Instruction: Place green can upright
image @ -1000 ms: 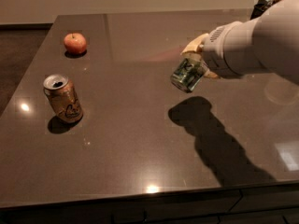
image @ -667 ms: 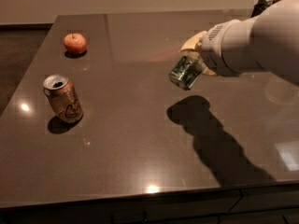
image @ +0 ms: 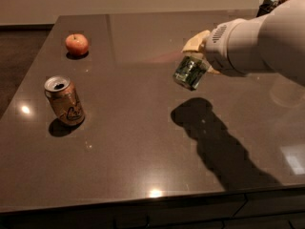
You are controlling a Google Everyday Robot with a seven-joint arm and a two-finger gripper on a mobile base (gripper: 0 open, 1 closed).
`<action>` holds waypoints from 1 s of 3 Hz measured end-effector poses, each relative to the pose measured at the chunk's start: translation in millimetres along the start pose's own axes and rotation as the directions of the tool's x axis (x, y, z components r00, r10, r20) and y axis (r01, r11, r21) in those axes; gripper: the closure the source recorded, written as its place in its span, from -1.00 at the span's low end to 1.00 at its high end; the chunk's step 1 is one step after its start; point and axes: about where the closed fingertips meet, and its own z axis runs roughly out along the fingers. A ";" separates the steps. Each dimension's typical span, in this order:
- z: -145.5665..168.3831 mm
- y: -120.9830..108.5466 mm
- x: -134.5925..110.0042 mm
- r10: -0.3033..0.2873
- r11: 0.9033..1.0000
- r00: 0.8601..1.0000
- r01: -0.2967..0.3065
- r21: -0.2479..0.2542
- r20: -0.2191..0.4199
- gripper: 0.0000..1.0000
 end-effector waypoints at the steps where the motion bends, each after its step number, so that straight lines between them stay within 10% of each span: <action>1: 3.1 -11.7 1.9 -0.041 0.993 0.999 0.039 0.113 0.013 1.00; 3: -1.6 -19.7 -9.4 -0.029 0.932 0.995 -0.009 0.361 0.099 1.00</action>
Offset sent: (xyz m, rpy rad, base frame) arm -0.0153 0.0314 0.0003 -0.1128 -0.3144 0.6393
